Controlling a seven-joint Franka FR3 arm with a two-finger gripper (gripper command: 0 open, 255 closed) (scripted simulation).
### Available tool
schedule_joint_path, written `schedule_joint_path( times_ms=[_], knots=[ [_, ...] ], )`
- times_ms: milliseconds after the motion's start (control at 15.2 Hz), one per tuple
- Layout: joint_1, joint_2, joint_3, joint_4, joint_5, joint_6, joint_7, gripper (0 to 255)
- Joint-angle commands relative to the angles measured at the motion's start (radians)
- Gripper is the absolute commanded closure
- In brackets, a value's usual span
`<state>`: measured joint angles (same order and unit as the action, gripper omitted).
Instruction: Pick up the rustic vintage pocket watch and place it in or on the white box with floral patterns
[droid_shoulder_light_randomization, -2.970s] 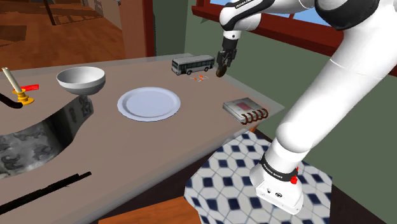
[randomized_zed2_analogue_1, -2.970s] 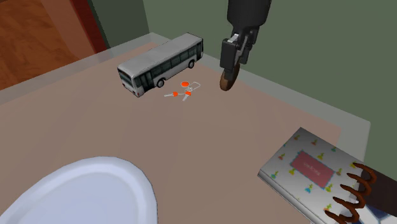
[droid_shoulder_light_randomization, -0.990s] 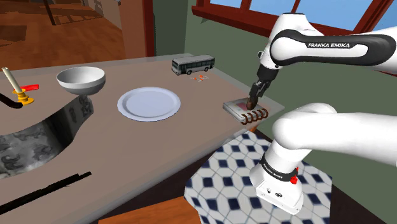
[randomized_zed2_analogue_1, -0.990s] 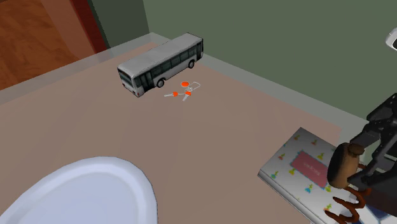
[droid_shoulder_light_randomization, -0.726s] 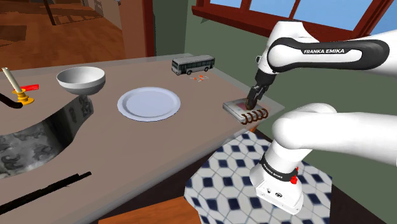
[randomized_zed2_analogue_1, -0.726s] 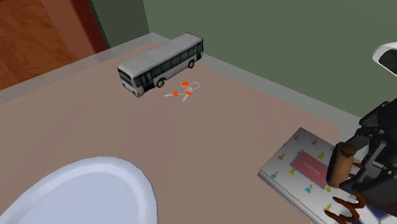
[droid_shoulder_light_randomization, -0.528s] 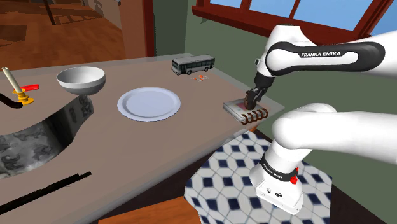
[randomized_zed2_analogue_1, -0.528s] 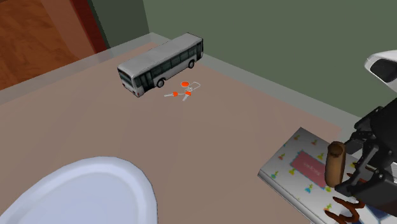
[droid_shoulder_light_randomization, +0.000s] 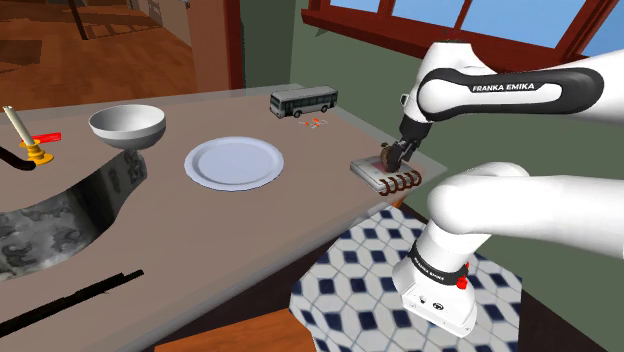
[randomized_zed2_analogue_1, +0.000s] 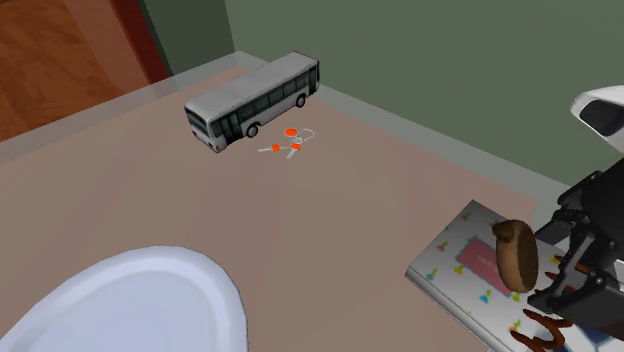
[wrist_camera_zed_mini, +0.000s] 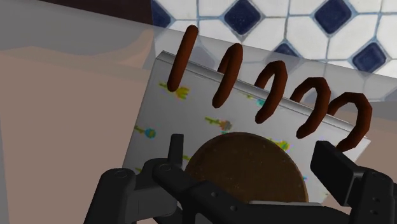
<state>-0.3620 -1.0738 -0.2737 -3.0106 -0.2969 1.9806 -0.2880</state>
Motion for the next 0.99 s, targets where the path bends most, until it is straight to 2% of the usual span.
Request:
schedule_joint_path(
  times_ms=[0,198,462,924],
  knots=[
    [0.000,0.001,0.000,-0.001,0.000,-0.001,0.000,0],
    [0.000,0.002,0.000,-0.001,0.000,0.000,0.000,0],
    [0.024,-0.038,0.038,0.110,0.044,-0.149,-0.001,0],
    [0.024,-0.038,0.038,0.110,0.044,-0.149,-0.001,0]
  ],
)
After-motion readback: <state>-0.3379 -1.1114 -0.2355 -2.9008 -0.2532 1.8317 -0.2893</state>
